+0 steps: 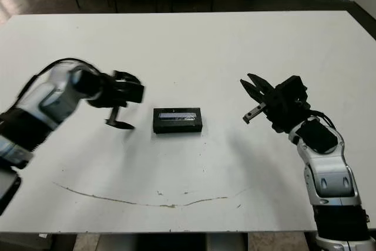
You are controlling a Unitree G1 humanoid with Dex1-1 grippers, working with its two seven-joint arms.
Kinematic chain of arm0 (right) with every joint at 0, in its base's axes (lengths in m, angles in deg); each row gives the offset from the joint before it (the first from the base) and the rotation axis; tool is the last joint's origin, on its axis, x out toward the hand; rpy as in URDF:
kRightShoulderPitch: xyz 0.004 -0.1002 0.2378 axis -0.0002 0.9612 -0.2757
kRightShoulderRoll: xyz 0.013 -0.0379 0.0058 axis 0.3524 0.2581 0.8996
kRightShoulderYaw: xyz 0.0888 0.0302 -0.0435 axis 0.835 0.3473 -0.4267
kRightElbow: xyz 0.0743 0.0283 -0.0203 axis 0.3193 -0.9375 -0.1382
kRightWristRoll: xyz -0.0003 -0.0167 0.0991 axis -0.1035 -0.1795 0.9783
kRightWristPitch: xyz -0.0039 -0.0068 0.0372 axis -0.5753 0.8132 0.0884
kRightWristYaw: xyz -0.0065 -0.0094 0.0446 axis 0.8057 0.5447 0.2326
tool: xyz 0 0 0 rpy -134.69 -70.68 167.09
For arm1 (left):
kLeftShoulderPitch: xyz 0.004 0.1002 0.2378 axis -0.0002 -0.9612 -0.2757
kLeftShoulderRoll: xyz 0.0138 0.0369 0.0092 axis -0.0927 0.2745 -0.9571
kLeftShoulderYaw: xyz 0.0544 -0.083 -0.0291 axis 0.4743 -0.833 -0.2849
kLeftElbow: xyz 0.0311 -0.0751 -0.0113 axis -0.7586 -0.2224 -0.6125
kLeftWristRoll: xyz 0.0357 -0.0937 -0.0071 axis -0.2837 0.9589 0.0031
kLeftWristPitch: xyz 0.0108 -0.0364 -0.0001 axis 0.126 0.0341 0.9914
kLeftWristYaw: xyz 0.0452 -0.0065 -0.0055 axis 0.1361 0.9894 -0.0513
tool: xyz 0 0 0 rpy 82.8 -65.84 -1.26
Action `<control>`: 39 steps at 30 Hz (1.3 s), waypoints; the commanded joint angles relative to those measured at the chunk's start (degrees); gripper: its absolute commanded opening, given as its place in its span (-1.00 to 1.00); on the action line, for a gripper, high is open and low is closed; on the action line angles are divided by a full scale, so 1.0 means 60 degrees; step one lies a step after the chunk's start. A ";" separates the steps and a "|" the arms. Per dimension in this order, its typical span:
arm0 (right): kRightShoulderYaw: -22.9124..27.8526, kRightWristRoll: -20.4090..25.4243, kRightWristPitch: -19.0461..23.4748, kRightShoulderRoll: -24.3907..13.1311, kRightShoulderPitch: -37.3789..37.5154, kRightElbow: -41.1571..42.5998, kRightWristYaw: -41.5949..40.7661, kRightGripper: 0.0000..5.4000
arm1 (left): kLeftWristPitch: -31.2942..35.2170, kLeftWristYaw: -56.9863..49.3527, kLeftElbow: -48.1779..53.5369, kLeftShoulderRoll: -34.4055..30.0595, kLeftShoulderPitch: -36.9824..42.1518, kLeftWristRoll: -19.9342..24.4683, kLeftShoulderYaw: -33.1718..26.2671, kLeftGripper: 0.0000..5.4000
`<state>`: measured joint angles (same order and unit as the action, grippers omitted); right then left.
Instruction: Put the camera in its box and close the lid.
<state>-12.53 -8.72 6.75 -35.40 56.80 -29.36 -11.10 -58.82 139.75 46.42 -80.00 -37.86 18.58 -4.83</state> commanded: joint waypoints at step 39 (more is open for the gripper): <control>-0.0273 -0.0257 -0.0479 0.0416 0.0001 -0.0471 0.0496 -1.00 | 0.5181 -0.8907 0.4951 0.5632 -0.4303 0.4409 -0.2576 -0.99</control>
<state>-14.38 -10.54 3.95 -33.13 55.85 -31.89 -8.09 -29.57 86.27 77.40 -45.39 -62.28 45.75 -21.06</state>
